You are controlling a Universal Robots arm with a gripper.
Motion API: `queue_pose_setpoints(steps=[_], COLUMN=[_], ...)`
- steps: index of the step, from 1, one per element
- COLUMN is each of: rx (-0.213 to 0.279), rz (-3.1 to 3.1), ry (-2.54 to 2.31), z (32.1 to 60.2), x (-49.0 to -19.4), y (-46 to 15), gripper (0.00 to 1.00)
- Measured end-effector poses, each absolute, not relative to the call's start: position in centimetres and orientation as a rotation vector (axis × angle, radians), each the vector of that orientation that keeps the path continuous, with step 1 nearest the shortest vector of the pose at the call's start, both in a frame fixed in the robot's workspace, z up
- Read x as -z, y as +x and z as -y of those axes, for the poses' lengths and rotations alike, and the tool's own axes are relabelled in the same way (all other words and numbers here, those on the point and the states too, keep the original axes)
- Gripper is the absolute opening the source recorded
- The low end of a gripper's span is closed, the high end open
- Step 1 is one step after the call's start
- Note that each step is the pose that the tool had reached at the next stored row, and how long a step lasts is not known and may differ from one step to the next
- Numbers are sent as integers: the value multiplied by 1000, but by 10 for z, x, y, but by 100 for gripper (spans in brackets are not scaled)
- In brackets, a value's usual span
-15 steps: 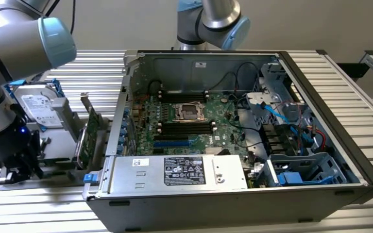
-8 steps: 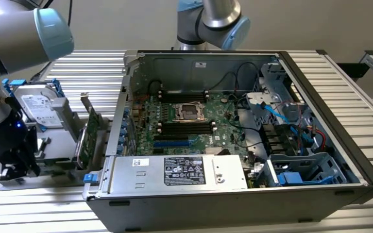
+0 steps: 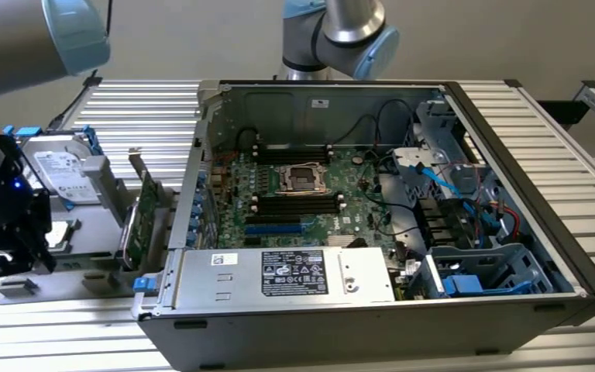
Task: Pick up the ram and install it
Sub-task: 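Pick up the ram and move it above insertion slot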
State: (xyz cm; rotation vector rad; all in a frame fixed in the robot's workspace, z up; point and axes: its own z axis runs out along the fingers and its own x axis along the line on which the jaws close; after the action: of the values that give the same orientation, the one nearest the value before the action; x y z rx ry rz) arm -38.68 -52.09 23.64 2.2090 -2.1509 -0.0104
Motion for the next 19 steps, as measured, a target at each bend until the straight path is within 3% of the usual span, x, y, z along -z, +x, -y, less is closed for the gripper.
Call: queue_pose_setpoints(steps=[19], rx=[19], rz=[2147], ry=[2205], z=[512], x=[-316], y=[-363], gripper=[14])
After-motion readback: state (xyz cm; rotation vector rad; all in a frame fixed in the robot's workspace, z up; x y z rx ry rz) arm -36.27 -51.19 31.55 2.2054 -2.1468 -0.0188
